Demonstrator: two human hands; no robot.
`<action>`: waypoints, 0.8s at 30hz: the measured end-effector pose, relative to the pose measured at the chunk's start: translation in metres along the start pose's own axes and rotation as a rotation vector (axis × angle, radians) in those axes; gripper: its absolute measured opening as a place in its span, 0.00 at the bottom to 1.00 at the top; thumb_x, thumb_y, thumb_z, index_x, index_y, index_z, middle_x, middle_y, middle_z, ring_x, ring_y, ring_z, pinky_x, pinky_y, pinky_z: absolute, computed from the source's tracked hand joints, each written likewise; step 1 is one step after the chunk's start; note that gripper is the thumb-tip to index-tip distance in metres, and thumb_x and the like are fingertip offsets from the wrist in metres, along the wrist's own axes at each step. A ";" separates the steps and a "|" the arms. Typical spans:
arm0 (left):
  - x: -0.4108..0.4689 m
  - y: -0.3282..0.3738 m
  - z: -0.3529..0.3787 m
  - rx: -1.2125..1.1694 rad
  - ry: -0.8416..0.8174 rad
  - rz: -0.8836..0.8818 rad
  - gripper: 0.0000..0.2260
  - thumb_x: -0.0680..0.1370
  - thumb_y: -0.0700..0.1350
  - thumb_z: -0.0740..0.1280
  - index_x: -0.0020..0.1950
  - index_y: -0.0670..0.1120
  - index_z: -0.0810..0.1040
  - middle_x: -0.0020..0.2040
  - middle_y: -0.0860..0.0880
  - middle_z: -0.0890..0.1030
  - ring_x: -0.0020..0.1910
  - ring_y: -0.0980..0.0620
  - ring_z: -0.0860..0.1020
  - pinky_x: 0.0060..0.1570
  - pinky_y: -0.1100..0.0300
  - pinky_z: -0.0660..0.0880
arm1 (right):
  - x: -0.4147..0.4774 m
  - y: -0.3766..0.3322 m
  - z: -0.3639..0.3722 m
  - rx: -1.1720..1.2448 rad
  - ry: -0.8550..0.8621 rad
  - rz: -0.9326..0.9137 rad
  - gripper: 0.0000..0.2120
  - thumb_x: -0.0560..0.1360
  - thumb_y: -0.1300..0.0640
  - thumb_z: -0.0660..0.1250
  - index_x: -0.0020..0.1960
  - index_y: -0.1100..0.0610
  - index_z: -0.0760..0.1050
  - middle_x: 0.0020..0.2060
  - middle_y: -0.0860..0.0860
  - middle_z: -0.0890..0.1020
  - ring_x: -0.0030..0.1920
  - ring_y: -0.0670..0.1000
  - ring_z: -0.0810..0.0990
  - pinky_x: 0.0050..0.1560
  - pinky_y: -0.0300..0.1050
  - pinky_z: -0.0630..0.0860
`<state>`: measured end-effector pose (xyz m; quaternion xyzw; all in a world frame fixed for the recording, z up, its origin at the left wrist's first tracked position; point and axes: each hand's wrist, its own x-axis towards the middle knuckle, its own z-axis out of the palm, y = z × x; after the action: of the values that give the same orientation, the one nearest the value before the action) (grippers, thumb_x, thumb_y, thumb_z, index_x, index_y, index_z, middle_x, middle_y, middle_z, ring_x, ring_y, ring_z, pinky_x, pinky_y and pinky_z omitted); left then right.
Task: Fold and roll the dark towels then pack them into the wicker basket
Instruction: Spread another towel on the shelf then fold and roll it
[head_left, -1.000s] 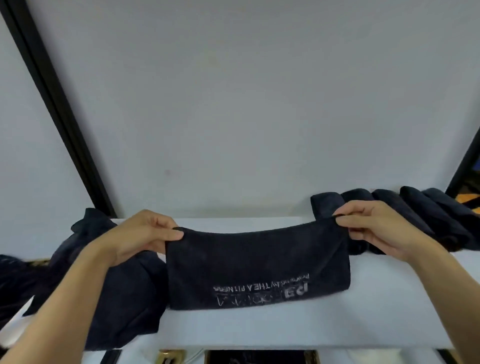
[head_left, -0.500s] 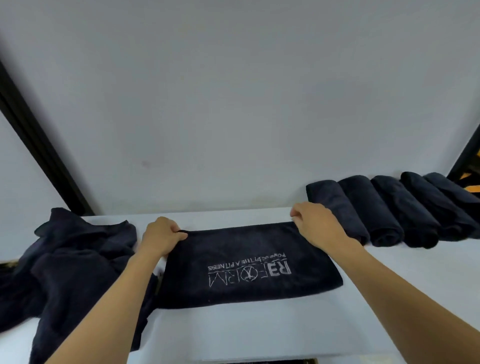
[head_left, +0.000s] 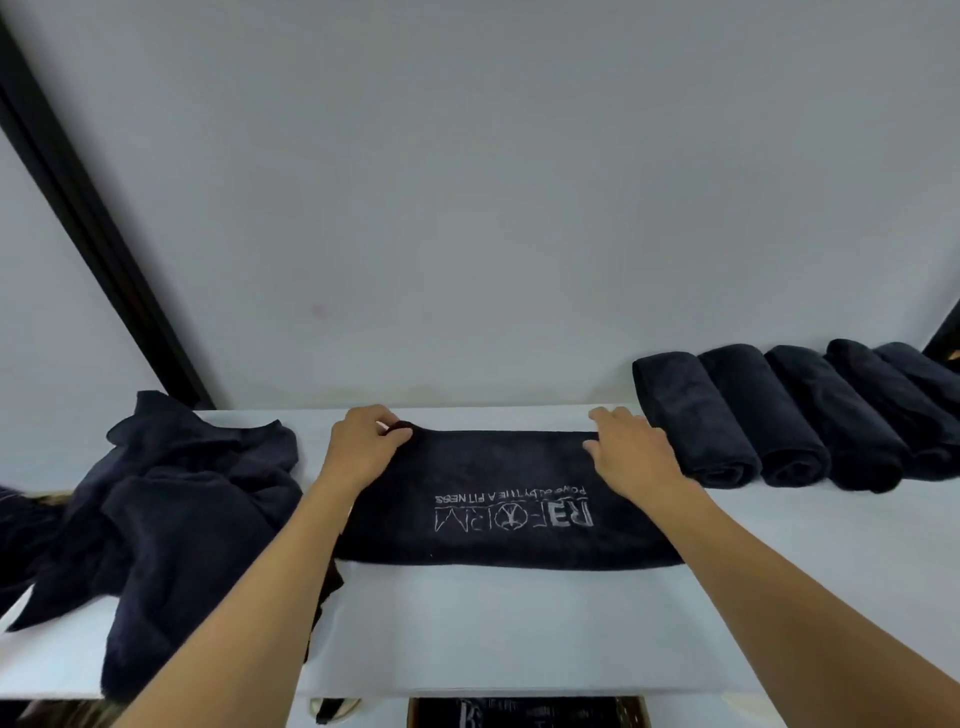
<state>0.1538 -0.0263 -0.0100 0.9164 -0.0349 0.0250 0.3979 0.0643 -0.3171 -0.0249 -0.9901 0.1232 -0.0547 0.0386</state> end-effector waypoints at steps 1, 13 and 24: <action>0.002 -0.001 -0.002 -0.033 -0.033 0.002 0.05 0.78 0.46 0.69 0.51 0.46 0.79 0.47 0.47 0.79 0.46 0.48 0.76 0.43 0.60 0.69 | 0.001 0.002 -0.002 -0.014 -0.014 0.033 0.18 0.81 0.50 0.59 0.69 0.56 0.67 0.62 0.55 0.74 0.61 0.57 0.73 0.57 0.53 0.71; 0.019 -0.003 0.008 0.187 -0.024 0.060 0.06 0.81 0.45 0.63 0.54 0.43 0.72 0.48 0.41 0.78 0.48 0.40 0.76 0.40 0.54 0.70 | 0.001 0.008 -0.030 -0.238 0.069 0.056 0.10 0.76 0.65 0.64 0.56 0.59 0.71 0.54 0.55 0.75 0.52 0.55 0.74 0.41 0.45 0.68; -0.070 -0.033 0.020 0.825 -0.295 0.429 0.54 0.58 0.71 0.14 0.80 0.55 0.44 0.81 0.52 0.46 0.79 0.49 0.45 0.76 0.47 0.43 | -0.069 0.002 0.020 0.015 -0.118 -0.189 0.41 0.72 0.33 0.28 0.80 0.48 0.49 0.79 0.45 0.51 0.79 0.47 0.47 0.77 0.50 0.44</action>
<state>0.0876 -0.0158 -0.0530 0.9637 -0.2660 -0.0118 -0.0219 -0.0004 -0.3009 -0.0517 -0.9985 0.0265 -0.0005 0.0478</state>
